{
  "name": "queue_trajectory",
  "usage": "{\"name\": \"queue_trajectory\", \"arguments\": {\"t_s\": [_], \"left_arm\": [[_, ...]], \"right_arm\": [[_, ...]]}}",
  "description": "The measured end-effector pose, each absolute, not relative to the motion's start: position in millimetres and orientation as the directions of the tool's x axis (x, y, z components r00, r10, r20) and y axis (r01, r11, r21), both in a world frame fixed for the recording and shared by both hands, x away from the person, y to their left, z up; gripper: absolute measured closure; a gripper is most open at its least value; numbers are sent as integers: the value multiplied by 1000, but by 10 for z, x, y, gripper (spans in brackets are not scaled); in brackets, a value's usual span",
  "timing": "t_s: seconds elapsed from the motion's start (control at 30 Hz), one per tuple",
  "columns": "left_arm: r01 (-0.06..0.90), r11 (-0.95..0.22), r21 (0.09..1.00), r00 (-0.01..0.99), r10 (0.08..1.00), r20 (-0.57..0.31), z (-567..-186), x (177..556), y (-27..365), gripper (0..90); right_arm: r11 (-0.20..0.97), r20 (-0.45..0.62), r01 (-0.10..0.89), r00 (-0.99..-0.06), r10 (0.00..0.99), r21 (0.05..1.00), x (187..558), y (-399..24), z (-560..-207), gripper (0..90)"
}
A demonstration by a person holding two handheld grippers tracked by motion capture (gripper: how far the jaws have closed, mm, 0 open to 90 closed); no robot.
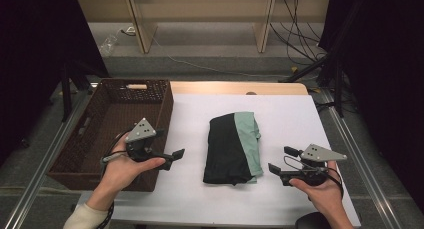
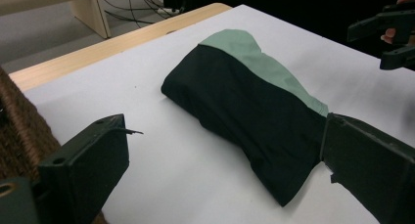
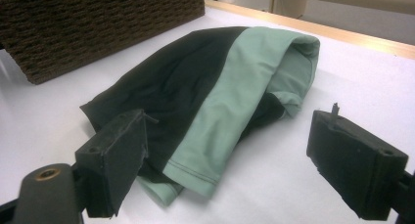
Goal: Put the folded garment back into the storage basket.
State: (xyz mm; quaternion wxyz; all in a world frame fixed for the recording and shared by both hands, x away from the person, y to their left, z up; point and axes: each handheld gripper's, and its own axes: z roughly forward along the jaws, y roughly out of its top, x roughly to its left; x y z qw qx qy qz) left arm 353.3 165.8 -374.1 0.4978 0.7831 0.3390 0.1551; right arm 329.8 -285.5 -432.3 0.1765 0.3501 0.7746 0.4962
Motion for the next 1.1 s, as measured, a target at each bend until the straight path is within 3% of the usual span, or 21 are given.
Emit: {"name": "queue_trajectory", "arguments": {"t_s": [0.7, 1.1], "left_arm": [[428, -356, 831, 780, 610, -141, -3951, 3799, 1070, 45], [567, -360, 741, 742, 613, -270, -4331, 4182, 858, 54]], "right_arm": [[257, 75, 365, -692, 718, 895, 3299, -2856, -4322, 158], [256, 75, 364, -692, 718, 896, 3300, -2855, -4322, 159]]}}
